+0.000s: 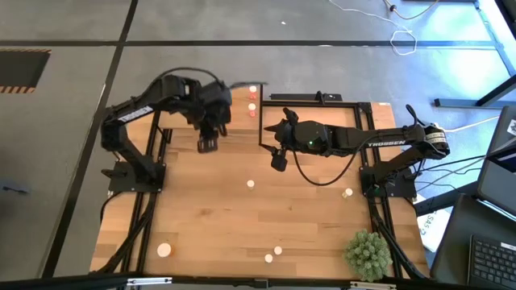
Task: Pick and place medicine bottles onto shelf by color
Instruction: Put the left small yellow pill on the shelf aligned with the yellow pill on the shelf
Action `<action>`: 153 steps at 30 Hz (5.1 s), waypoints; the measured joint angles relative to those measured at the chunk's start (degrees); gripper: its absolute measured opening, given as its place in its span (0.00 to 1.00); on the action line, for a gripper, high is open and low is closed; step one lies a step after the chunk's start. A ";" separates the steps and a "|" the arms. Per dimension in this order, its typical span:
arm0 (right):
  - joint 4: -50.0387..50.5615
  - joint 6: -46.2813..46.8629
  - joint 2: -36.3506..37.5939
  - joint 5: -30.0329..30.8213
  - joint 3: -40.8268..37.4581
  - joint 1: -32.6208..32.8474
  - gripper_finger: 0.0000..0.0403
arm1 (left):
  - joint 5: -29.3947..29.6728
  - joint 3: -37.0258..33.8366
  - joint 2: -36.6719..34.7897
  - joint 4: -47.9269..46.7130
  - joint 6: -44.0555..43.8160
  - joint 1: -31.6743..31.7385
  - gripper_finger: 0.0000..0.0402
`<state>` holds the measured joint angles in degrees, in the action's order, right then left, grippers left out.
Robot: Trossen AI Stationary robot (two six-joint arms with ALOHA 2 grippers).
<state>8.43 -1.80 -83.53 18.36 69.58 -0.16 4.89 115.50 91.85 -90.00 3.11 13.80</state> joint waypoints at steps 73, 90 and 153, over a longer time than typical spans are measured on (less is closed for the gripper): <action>-0.85 0.00 0.00 -0.03 0.07 0.00 0.65 | 7.91 -80.65 -4.74 110.58 -14.27 -21.46 0.38; -0.87 0.00 0.00 -0.03 0.04 0.00 0.65 | 4.43 -80.65 -4.76 109.44 -21.57 -18.93 0.38; -0.87 0.00 0.02 -0.01 0.02 0.00 0.65 | 1.20 -80.63 -5.33 108.64 -20.07 -14.03 0.38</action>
<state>7.55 -1.80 -83.50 18.35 69.60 -0.16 6.09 34.87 86.52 18.65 -16.96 -0.23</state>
